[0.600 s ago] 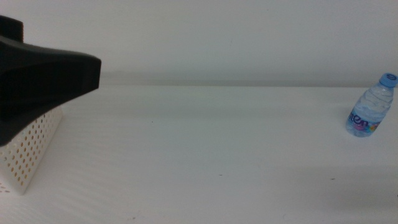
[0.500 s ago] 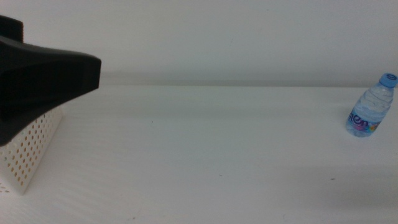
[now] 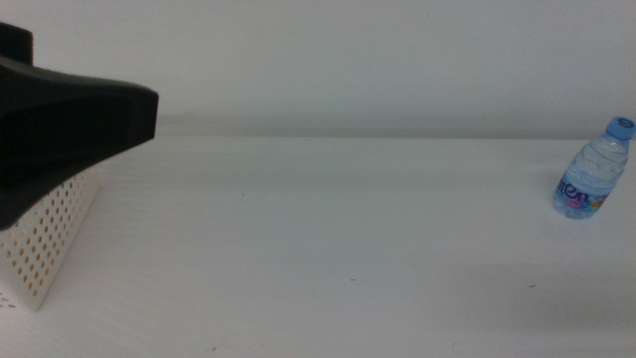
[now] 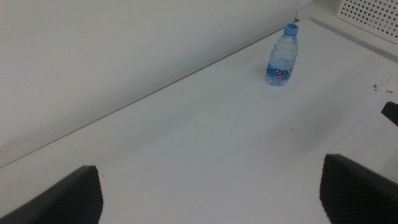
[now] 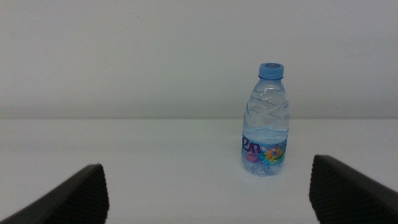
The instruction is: Use arms to grab the bottles and put them into the dustbin to the left of the table.
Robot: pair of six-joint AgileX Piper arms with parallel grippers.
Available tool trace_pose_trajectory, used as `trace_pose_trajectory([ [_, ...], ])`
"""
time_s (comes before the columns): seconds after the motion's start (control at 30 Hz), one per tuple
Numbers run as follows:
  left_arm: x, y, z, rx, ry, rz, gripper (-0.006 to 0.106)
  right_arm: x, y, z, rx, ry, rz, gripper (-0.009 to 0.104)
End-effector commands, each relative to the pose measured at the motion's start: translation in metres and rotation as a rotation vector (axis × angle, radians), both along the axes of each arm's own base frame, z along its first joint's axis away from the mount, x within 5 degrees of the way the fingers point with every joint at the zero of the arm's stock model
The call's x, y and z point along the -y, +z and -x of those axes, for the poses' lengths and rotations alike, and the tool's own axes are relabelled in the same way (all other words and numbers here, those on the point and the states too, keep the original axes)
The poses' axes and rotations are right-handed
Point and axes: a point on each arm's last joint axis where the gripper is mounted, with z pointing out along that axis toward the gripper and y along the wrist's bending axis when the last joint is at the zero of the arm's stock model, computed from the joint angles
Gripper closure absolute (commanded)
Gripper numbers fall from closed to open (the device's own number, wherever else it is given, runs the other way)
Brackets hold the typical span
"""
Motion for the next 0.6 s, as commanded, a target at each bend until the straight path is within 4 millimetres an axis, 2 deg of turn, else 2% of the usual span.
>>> trace_pose_trajectory([
  [0.0, 0.000, 0.002, 0.001, 0.014, -0.001, 0.019, 0.007, 0.001, -0.011, 0.001, 0.008, -0.005, 0.025, 0.010],
  [0.17, 0.000, 0.002, 0.001, 0.014, -0.001, 0.019, 0.007, 0.000, -0.013, -0.013, -0.066, 0.006, 0.092, 0.010],
  [0.37, 0.000, 0.002, 0.001, 0.014, -0.001, 0.019, 0.007, -0.003, -0.027, -0.039, -0.246, 0.042, 0.108, 0.010],
  [0.57, 0.000, 0.002, 0.001, 0.014, -0.001, 0.019, 0.007, -0.001, -0.031, -0.059, -0.241, 0.021, 0.082, 0.010],
])
